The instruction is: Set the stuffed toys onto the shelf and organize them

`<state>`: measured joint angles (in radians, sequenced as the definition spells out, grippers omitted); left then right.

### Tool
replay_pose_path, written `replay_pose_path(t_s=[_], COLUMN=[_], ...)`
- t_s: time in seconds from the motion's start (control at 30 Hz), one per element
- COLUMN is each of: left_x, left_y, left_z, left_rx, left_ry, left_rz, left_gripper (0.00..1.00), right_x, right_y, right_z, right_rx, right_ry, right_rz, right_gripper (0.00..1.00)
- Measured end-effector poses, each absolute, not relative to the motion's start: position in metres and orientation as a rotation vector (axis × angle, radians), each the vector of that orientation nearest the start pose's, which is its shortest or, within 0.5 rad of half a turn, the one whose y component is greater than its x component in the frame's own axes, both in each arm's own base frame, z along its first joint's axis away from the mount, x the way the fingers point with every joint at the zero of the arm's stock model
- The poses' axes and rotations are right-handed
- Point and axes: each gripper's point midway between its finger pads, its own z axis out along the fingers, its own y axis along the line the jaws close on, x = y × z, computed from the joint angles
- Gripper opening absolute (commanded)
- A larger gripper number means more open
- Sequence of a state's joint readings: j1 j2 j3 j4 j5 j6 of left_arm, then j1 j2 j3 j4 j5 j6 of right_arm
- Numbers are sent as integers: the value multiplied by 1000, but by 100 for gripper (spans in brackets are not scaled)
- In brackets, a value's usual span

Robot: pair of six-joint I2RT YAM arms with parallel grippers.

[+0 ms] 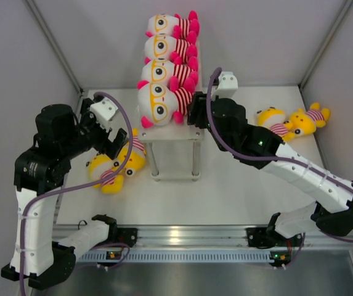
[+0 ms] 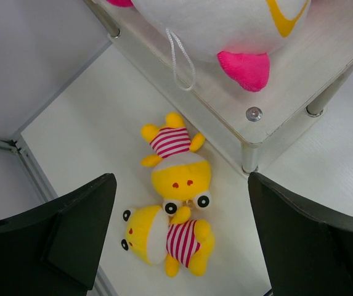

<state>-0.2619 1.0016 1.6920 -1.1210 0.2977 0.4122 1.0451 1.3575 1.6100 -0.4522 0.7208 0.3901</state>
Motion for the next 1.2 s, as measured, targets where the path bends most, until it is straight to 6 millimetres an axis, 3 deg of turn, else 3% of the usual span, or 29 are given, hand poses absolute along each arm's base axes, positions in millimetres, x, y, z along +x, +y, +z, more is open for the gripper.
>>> replay_pose_path(t_s=[0.13,0.17,0.33,0.63,0.8,0.83,0.9,0.93,1.03,1.2], left_x=[219,219,219,219,220,221,221,221,221,221], left_y=[-96,-96,-96,-96,-95,-95,-95,-95,-95,-95], left_z=[400,400,400,400,400,400,400,400,400,400], left_rx=[834,833,831,831,830,831,830,830,831,830], left_ry=[1804,1804,1805,1805,1808,1809,1809,1809,1809,1809], left_rz=[-202,-202,-202,-202,-199,-199,-199,-199,-199,-197], left_gripper=[94,94,94,94,94,94,94,94,94,94], right_x=[285,285,282,271,262,260,258,257,254,251], right_y=[289,290,292,289,292,293,293,293,291,277], right_z=[403,403,404,422,419,418,417,418,422,433], right_rx=[-45,-38,-5,55,65,68,74,75,86,83], right_ry=[1752,1754,1763,1777,1803,1808,1814,1814,1807,1777], right_rz=[435,447,496,568,607,614,627,634,658,640], right_gripper=[36,28,2,0,11,24,34,46,66,78])
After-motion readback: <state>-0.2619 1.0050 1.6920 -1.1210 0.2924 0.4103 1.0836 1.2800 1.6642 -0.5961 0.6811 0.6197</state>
